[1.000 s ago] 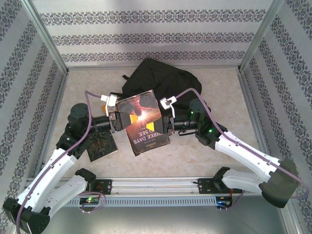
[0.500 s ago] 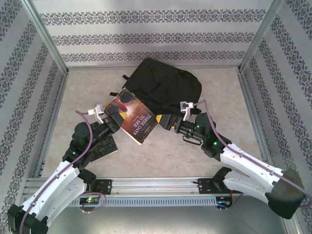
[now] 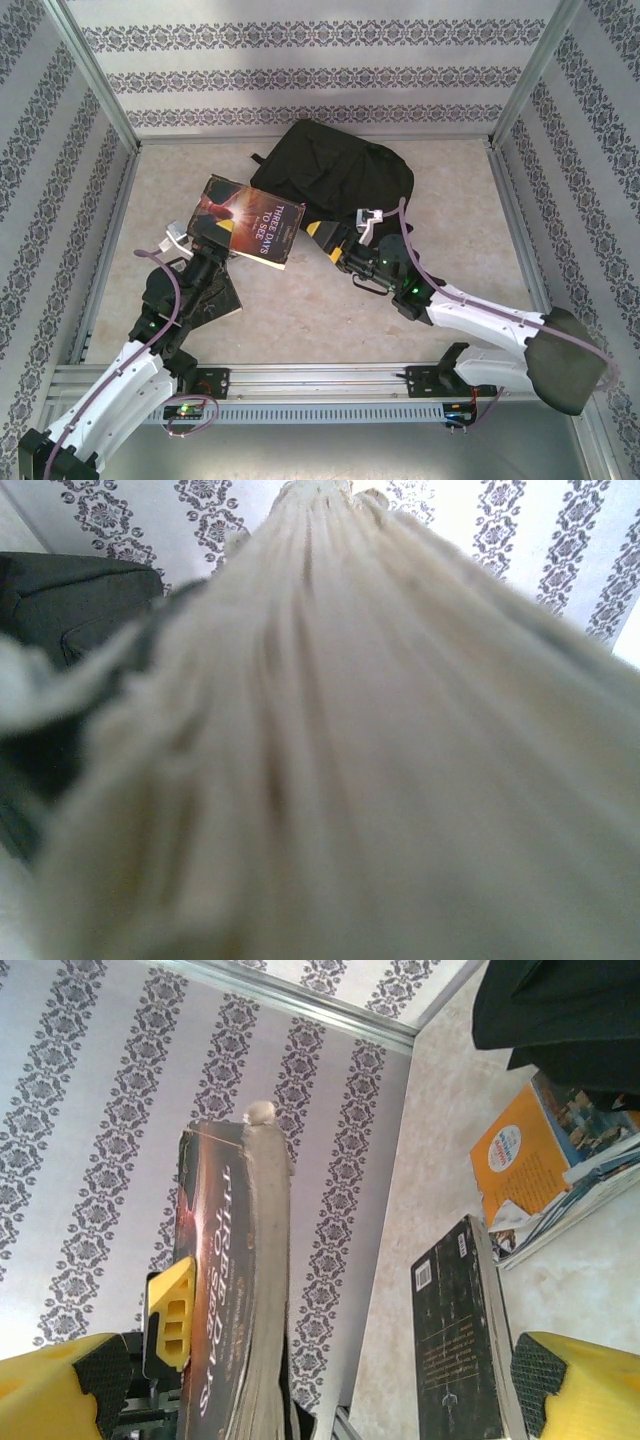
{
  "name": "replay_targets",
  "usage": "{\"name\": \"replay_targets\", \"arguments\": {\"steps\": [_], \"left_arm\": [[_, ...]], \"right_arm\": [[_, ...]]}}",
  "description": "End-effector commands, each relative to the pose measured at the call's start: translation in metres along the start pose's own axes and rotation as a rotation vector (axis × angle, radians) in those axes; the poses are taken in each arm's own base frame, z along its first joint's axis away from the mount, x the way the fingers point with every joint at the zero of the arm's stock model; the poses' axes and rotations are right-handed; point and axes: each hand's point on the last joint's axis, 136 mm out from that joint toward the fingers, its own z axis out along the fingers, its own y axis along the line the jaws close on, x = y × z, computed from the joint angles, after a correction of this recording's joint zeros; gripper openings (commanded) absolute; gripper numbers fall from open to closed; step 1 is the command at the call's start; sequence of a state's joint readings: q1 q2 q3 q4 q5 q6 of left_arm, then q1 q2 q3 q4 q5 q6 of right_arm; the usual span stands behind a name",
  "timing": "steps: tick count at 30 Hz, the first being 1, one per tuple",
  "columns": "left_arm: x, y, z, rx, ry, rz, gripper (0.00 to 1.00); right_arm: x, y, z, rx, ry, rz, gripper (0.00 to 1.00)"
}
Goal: Pack the student bag
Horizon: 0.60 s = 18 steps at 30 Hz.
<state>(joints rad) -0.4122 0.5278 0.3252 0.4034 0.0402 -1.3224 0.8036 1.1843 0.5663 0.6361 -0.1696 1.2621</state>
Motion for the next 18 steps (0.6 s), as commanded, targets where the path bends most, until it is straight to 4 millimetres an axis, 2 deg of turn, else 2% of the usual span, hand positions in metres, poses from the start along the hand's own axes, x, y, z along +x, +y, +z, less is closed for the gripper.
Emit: {"name": "replay_targets", "arguments": {"steps": [1, 4, 6, 8, 11, 14, 17, 18], "left_arm": [[-0.008, -0.033, -0.005, 0.104, -0.021, -0.075, 0.0], [-0.004, -0.033, -0.002, 0.094, 0.003, -0.085, 0.0], [-0.002, -0.033, -0.001, 0.095, 0.012, -0.095, 0.0], [0.0, -0.033, 0.0, 0.09, 0.026, -0.101, 0.0], [0.002, -0.033, 0.001, 0.084, 0.036, -0.106, 0.0], [0.002, -0.031, 0.0, 0.073, 0.039, -0.105, 0.0], [0.004, -0.027, 0.0, 0.055, 0.046, -0.101, 0.0], [0.005, -0.025, 0.0, 0.047, 0.048, -0.099, 0.0]], "right_arm": [[-0.001, 0.054, 0.013, -0.173, 0.02, -0.024, 0.98], [0.006, 0.075, 0.028, -0.259, 0.07, -0.022, 0.98], [0.01, 0.082, 0.037, -0.294, 0.091, -0.013, 0.96], [0.014, 0.089, 0.046, -0.323, 0.112, -0.007, 0.92], [0.02, 0.094, 0.056, -0.347, 0.136, -0.003, 0.8], [0.026, 0.092, 0.063, -0.34, 0.147, -0.007, 0.69], [0.03, 0.081, 0.068, -0.296, 0.139, -0.006, 0.62], [0.029, 0.077, 0.068, -0.279, 0.128, -0.004, 0.56]]}}
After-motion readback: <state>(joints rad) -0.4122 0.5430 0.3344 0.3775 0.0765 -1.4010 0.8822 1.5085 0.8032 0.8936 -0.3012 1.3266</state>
